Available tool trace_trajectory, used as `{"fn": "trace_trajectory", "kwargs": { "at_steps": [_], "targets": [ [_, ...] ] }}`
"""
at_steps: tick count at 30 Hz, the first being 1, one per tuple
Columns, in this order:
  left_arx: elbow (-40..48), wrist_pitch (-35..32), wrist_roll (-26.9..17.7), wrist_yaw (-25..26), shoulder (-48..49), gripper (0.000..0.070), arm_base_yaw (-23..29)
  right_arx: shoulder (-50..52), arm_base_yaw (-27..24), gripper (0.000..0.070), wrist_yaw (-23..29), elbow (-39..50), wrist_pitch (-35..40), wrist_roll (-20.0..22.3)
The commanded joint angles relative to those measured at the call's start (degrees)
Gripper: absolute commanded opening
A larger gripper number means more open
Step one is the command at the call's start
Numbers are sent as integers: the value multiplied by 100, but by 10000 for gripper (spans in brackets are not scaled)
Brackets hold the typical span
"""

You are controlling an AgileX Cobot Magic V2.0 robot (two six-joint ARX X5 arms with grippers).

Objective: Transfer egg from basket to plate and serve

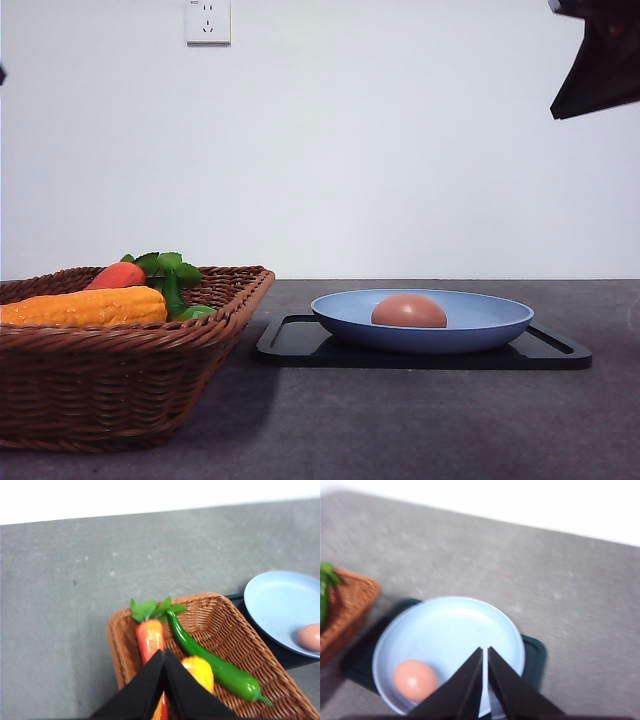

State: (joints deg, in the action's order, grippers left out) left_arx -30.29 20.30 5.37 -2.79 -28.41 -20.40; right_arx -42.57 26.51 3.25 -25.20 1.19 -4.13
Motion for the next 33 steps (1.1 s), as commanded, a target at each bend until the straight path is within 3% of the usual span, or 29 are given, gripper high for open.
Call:
{"fn": "trace_trajectory", "kwargs": {
  "at_steps": [1, 4, 25, 33],
  "targets": [
    [22, -110, 346, 17, 195, 0, -20, -25, 47, 0, 20, 111, 108, -299],
    [24, 45, 683, 17, 407, 0, -20, -39, 42, 0, 25, 163, -22, -315],
    [23, 130, 600, 10, 509, 0, 3, -37, 36, 0, 24, 163, -9, -309],
    [274, -10, 370, 5, 1370, 0, 683, -37, 36, 0, 24, 163, -3, -309]
  ]
}}
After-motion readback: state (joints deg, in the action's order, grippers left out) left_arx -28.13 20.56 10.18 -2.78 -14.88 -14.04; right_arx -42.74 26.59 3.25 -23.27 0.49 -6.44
